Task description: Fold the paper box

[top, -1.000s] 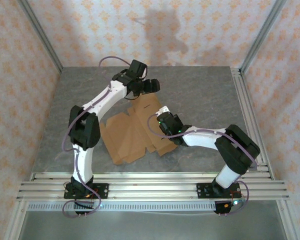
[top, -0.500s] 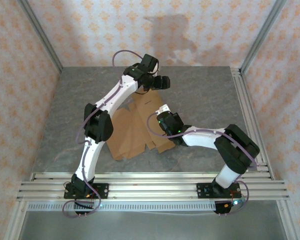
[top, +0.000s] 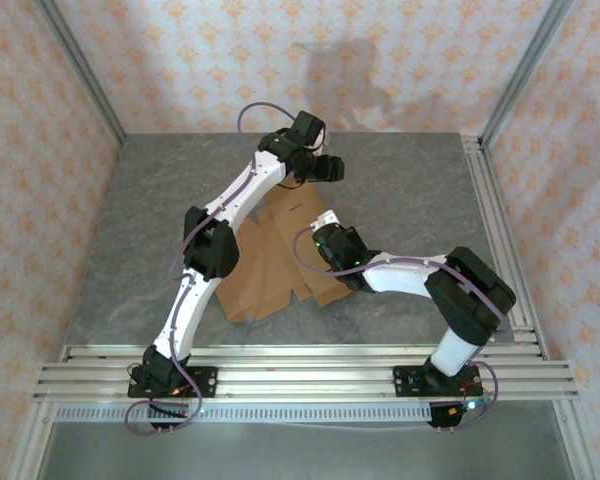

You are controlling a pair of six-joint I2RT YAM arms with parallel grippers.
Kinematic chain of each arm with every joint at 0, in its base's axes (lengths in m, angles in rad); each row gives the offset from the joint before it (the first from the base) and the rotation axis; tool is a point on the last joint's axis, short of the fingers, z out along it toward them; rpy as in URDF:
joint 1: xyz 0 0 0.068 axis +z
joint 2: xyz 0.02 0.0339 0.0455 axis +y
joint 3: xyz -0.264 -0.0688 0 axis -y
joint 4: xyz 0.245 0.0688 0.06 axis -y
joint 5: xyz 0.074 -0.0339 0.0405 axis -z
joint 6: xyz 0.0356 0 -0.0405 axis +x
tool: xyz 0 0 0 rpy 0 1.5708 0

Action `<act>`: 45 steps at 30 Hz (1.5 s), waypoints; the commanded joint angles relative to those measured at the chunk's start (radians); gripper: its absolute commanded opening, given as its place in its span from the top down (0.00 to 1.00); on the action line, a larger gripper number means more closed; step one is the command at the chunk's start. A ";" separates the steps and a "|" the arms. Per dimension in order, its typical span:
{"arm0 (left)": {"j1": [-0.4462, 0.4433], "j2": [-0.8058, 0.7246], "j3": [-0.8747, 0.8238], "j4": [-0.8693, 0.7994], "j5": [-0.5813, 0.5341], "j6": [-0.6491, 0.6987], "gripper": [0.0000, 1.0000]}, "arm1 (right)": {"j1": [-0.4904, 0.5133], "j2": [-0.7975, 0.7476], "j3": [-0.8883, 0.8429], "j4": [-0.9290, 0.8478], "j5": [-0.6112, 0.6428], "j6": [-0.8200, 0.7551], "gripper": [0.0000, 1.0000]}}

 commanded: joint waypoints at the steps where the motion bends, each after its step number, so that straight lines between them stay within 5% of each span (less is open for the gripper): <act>1: 0.001 0.018 0.036 -0.068 0.017 -0.017 0.28 | 0.007 0.004 0.024 0.005 0.027 -0.006 1.00; 9: 0.006 0.001 0.029 -0.114 0.007 -0.019 0.30 | 0.007 0.008 0.027 0.010 0.042 -0.005 1.00; 15: 0.005 -0.029 -0.009 -0.116 0.031 -0.064 0.44 | 0.007 0.013 0.031 0.010 0.044 -0.007 1.00; 33: 0.000 -0.126 -0.173 -0.054 0.035 -0.196 0.45 | 0.007 0.025 0.033 0.006 0.036 0.001 1.00; 45: 0.000 -0.097 -0.179 -0.021 0.072 -0.282 0.61 | 0.007 0.014 0.033 0.000 0.030 -0.006 1.00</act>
